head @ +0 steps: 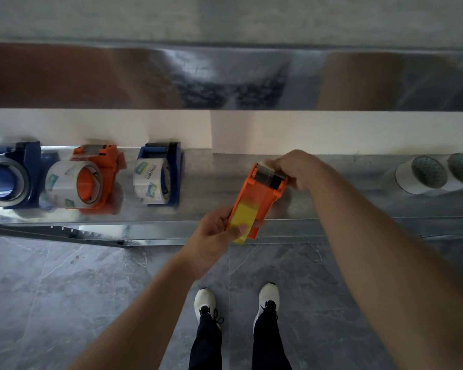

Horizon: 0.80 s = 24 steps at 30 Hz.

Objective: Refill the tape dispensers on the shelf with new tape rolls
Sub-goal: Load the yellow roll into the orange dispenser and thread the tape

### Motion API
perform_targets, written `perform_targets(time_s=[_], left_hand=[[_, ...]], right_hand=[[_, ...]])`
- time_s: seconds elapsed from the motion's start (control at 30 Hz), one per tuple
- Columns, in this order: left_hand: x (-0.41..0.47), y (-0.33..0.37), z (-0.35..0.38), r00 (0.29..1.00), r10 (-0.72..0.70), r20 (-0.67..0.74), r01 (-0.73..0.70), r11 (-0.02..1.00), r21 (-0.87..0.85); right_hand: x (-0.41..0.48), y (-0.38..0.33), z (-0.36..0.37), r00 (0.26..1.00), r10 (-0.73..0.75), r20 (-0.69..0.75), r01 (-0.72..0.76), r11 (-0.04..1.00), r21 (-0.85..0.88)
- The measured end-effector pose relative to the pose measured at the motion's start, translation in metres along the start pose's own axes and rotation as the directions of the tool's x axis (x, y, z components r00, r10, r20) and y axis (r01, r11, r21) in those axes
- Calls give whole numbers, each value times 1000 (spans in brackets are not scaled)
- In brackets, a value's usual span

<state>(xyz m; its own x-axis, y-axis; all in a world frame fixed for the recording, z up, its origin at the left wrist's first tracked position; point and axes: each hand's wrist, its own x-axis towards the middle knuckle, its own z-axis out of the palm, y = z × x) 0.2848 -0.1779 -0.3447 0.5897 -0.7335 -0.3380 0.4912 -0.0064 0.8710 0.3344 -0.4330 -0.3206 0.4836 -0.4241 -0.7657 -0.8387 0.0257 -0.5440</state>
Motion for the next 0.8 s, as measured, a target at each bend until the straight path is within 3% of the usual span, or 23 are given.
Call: perform_targets(time_s=[0.1, 0.23, 0.37, 0.5, 0.63, 0.8], left_hand=[[-2, -1, 0, 1000, 12, -28, -13, 999, -36], [0, -2, -3, 999, 8, -39, -10, 998, -55], [1, -1, -3, 998, 5, -61, -11, 996, -89], [2, 0, -2, 997, 4, -83, -14, 993, -118], [6, 0, 0, 995, 16, -99, -27, 993, -111], [13, 1, 7, 976, 8, -217, -49, 981, -186]], right_hand=[[0, 9, -2, 953, 178, 246, -172, 984, -45], [0, 18, -5, 890, 203, 408, -227, 974, 9], [4, 24, -5, 908, 102, 406, -184, 968, 169], [10, 29, 0, 922, -90, 377, -46, 940, 338], [12, 33, -1, 892, -169, 419, 2, 929, 371], [12, 30, -10, 827, -272, 492, 71, 919, 388]])
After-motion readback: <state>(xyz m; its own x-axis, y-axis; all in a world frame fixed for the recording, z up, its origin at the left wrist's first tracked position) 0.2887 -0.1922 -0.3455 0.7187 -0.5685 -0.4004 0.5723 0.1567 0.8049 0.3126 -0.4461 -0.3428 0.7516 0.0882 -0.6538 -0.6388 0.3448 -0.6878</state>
